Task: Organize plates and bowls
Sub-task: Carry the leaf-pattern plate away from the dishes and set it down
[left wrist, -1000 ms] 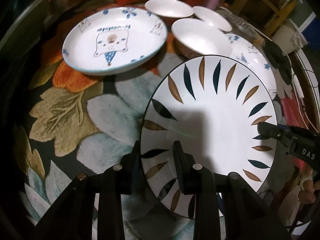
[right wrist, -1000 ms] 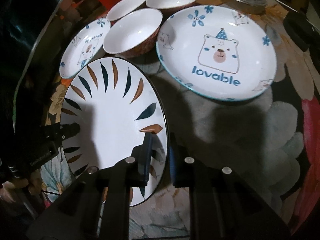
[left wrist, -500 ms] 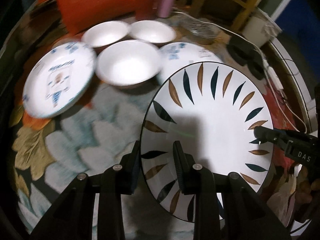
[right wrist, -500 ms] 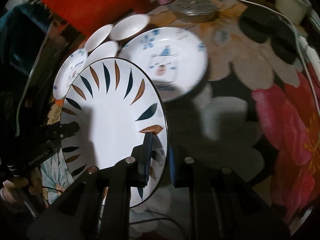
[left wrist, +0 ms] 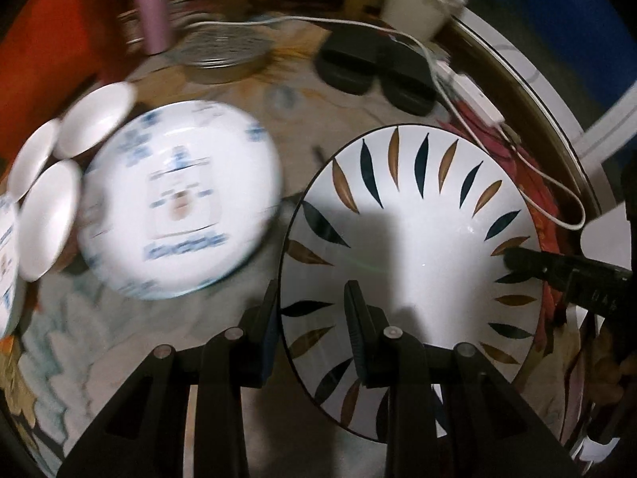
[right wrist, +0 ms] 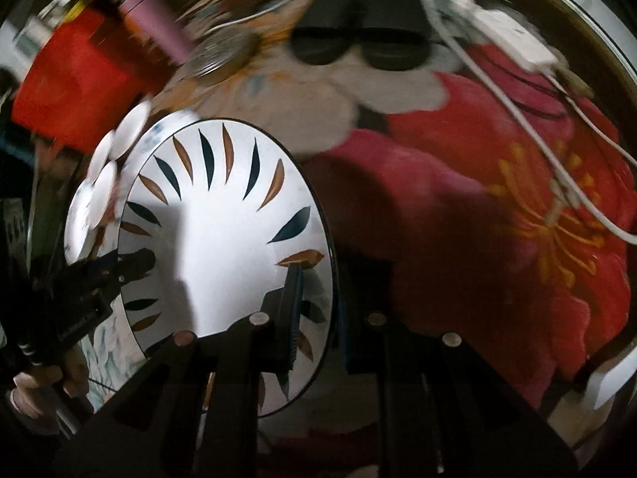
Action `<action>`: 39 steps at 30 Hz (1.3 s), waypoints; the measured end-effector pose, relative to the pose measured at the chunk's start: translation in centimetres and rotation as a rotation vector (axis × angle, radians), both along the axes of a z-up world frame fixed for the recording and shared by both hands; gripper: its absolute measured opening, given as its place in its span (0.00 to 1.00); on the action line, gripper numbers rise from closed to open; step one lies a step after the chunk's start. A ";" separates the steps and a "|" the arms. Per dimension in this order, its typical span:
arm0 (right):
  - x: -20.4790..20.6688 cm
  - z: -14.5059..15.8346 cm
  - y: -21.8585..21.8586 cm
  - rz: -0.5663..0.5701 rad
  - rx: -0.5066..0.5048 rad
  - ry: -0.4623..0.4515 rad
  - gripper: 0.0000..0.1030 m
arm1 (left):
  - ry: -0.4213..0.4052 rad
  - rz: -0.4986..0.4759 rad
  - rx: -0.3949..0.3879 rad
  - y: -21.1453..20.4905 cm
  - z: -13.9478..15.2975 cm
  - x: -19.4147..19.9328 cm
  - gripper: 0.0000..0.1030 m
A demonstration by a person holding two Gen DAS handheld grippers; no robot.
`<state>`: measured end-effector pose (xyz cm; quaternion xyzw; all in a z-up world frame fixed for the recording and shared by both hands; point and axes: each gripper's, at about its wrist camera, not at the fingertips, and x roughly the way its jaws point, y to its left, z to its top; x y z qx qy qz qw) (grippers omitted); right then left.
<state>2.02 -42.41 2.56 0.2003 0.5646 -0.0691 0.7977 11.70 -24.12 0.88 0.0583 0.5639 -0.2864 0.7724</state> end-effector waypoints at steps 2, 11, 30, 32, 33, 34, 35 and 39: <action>-0.5 -0.2 -1.9 -0.026 -0.009 0.004 0.16 | 0.008 -0.032 0.011 -2.7 -0.7 0.0 0.30; -1.2 -3.6 -7.7 -0.116 -0.025 0.045 0.17 | 0.062 -0.062 0.068 -9.7 -4.5 0.3 0.30; -1.8 -2.8 -7.5 -0.154 -0.149 -0.003 0.94 | 0.018 -0.068 0.011 -7.8 -3.5 -1.0 0.93; -1.5 -1.6 -6.5 -0.119 -0.175 -0.040 0.97 | 0.002 -0.018 -0.001 -6.6 -2.5 -1.1 0.99; -1.3 -1.2 -5.8 -0.097 -0.181 -0.050 0.97 | 0.002 0.006 -0.010 -6.0 -2.2 -1.0 0.99; -1.0 -0.8 -5.0 -0.073 -0.184 -0.064 0.98 | 0.006 0.033 -0.021 -5.2 -1.9 -1.0 0.99; -0.8 -0.4 -4.4 -0.055 -0.183 -0.075 0.98 | 0.009 0.061 -0.030 -4.4 -1.6 -1.0 0.99; 0.8 0.6 -1.5 0.009 -0.175 -0.121 1.00 | -0.001 0.145 -0.047 -1.4 -0.5 -0.6 0.99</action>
